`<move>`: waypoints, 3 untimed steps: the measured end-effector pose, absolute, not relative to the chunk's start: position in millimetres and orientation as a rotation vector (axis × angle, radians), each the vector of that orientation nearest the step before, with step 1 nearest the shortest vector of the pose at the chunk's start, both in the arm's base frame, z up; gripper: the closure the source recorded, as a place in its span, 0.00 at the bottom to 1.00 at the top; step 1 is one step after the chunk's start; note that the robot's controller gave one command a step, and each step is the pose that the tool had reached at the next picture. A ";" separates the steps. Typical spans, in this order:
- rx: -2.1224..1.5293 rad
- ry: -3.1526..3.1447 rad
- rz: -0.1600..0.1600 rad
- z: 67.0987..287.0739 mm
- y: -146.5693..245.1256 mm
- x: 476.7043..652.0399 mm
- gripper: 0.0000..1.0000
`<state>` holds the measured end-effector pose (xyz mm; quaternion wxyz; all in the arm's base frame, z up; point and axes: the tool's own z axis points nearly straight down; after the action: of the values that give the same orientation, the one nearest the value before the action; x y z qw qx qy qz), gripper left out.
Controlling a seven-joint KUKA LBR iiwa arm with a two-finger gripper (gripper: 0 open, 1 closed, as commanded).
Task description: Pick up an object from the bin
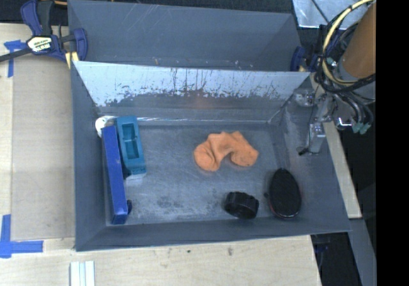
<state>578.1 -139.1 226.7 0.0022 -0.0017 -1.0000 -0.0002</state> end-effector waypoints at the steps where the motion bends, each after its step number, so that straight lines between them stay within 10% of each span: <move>1: -0.002 -3.146 0.001 231.7 -138.4 579.6 0.00; 3: -0.025 -3.141 -0.003 153.5 -113.0 608.9 0.00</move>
Offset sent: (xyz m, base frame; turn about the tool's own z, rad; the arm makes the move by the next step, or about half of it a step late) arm 0.0298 0.0486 -0.0981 -0.0829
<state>608.9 -113.0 153.5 0.0002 -0.0079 -1.0000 -0.0009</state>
